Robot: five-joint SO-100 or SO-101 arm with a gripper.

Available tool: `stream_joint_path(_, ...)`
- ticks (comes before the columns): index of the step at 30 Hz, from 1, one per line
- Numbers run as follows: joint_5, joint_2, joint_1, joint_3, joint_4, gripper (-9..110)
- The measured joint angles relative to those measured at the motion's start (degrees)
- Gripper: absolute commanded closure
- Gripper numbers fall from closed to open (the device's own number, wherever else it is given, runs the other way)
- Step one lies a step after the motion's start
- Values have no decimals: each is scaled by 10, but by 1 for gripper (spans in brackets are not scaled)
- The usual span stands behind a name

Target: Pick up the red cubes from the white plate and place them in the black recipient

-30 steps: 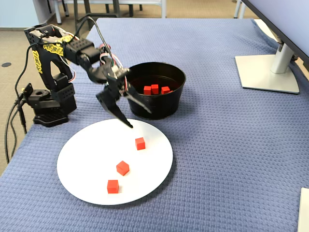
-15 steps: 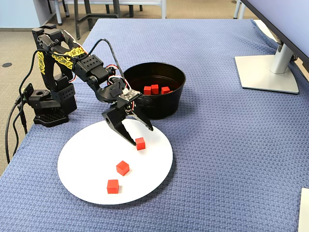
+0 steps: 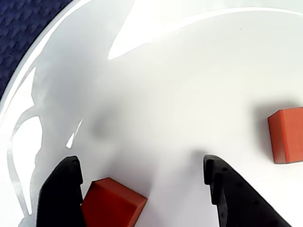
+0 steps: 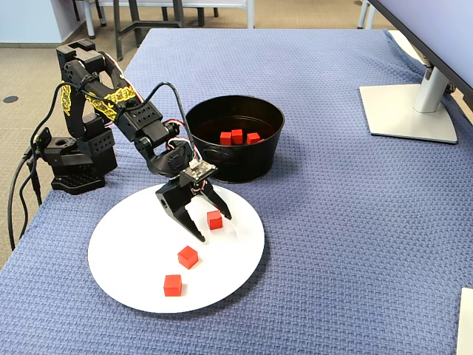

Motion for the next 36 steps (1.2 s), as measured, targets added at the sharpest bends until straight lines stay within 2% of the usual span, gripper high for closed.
stream_joint_path(28,26,20,-40,54,-32,79)
stream_joint_path(36,28,40,-42,77,-32,88)
